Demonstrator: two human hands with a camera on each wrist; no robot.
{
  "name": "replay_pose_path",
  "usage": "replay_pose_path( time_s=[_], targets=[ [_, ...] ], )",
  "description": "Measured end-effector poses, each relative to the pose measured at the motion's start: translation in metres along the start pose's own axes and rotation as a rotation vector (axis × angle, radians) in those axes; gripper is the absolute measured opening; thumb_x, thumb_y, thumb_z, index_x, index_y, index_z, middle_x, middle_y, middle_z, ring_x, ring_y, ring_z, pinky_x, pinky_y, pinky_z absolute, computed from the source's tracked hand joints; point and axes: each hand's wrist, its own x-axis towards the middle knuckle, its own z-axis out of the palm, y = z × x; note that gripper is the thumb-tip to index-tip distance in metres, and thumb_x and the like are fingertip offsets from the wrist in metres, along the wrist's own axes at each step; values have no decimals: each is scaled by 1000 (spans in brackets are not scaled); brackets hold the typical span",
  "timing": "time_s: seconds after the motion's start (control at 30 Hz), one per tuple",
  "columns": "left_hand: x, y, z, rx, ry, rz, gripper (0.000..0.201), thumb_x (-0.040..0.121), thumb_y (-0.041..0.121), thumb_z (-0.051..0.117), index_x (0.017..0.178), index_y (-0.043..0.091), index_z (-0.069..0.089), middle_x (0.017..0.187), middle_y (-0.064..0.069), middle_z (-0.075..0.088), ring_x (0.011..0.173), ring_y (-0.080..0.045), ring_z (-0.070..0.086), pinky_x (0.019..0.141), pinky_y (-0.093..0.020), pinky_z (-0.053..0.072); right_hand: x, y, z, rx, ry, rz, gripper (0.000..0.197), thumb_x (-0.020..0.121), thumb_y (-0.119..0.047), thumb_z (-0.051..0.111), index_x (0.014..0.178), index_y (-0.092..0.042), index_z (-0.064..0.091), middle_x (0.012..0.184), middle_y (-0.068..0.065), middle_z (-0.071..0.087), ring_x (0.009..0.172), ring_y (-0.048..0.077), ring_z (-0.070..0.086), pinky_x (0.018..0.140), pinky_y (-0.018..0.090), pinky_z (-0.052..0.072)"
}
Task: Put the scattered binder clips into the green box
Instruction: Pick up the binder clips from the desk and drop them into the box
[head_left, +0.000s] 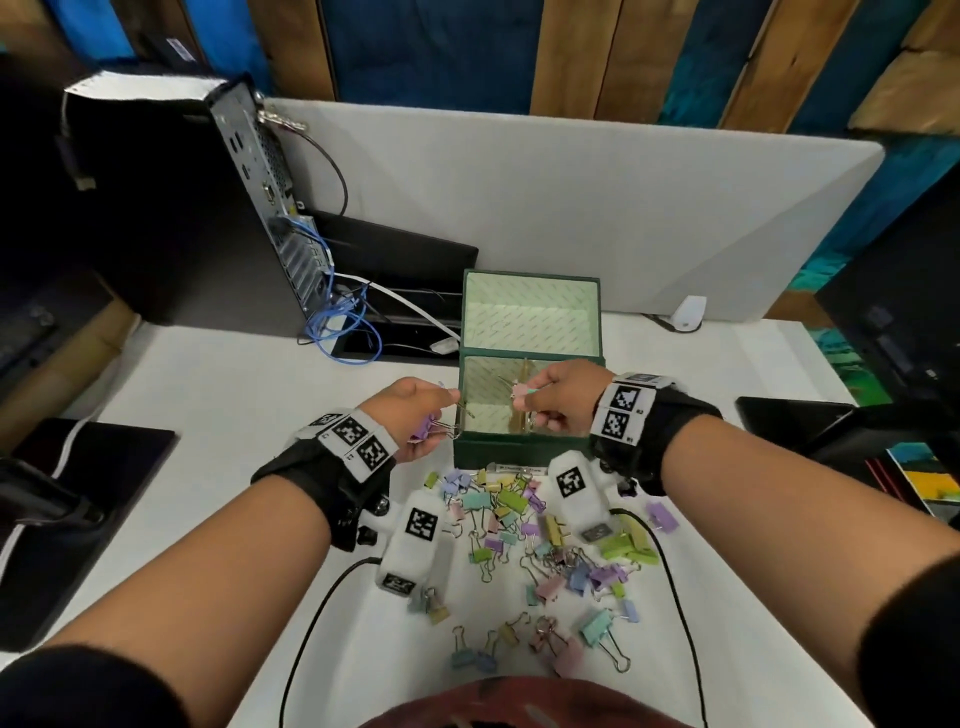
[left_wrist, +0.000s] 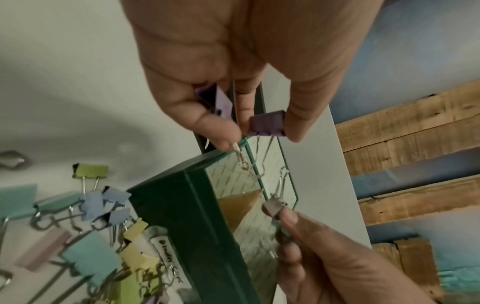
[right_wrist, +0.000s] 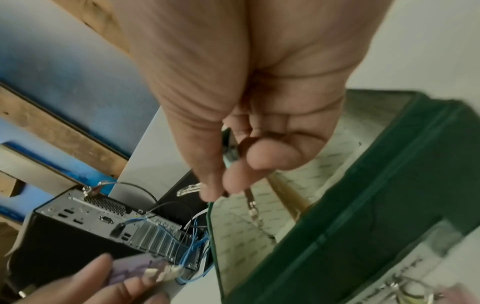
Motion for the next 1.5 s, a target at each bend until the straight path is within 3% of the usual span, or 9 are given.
replay_pose_path(
  time_s=[0.1, 0.27, 0.37, 0.47, 0.63, 0.83, 0.97, 1.1, 1.5],
  targets=[
    [8, 0, 0, -20, 46, 61, 19, 86, 18, 64, 78, 20, 47, 75, -3, 53, 67, -13, 54, 46, -16, 50, 13, -3, 10, 89, 32, 16, 45, 80, -2, 67, 122, -3, 51, 78, 12, 65, 64, 16, 60, 65, 26, 53],
    [20, 5, 6, -8, 48, 147, 14, 86, 4, 61, 87, 16, 54, 79, -6, 60, 72, -14, 60, 62, -17, 56, 12, 1, 12, 39, 73, -88, 47, 84, 1, 61, 129, -5, 49, 116, 16, 63, 76, 16, 63, 63, 17, 57],
    [25, 6, 11, 98, 19, 174, 32, 85, 1, 61, 114, 9, 52, 93, -10, 63, 86, -19, 63, 87, -32, 53, 7, 11, 8, -43, 104, -158, 40, 85, -2, 59, 124, -10, 55, 115, 9, 64, 100, 23, 64, 91, 35, 54],
    [24, 8, 17, 274, -15, 195, 44, 84, 9, 62, 125, 20, 48, 111, -11, 63, 99, -22, 64, 97, -37, 50, -8, 19, 0, -172, 96, -243, 32, 89, -7, 51, 119, -16, 58, 105, -3, 60, 96, 16, 62, 81, 20, 51],
    [18, 1, 13, 338, -43, 271, 32, 82, 21, 64, 111, 30, 54, 104, -4, 59, 104, -23, 62, 98, -45, 49, -23, 42, -2, -158, 58, -264, 22, 85, -7, 54, 97, -25, 60, 89, 0, 65, 89, 18, 63, 90, 33, 52],
    [-5, -32, -1, 772, -41, 339, 17, 83, 22, 62, 83, 38, 55, 87, 6, 61, 76, -17, 62, 78, -38, 55, -31, 70, 11, -486, -96, -325, 20, 86, -11, 56, 99, -21, 68, 89, -9, 65, 74, 0, 57, 65, 10, 40],
    [-11, -64, -18, 1222, -53, 236, 26, 82, 29, 61, 108, 31, 56, 106, 1, 56, 91, -17, 58, 82, -26, 46, -32, 78, 28, -764, -157, -316, 29, 87, -13, 53, 111, -25, 64, 119, -4, 62, 102, 13, 58, 86, 21, 42],
    [-11, -93, -25, 1330, -26, 124, 51, 80, 33, 61, 128, 28, 43, 122, -4, 50, 111, -22, 54, 91, -27, 44, -30, 79, 45, -969, -174, -353, 47, 89, -16, 54, 134, -29, 46, 134, 2, 47, 123, 23, 47, 101, 31, 39],
    [-5, -94, -18, 1320, -110, 162, 64, 74, 9, 64, 130, 31, 44, 120, -4, 48, 107, -24, 56, 93, -34, 50, -10, 78, 51, -1087, -164, -349, 55, 81, -16, 65, 130, -33, 46, 124, 6, 48, 111, 28, 53, 94, 39, 48]
  ],
)
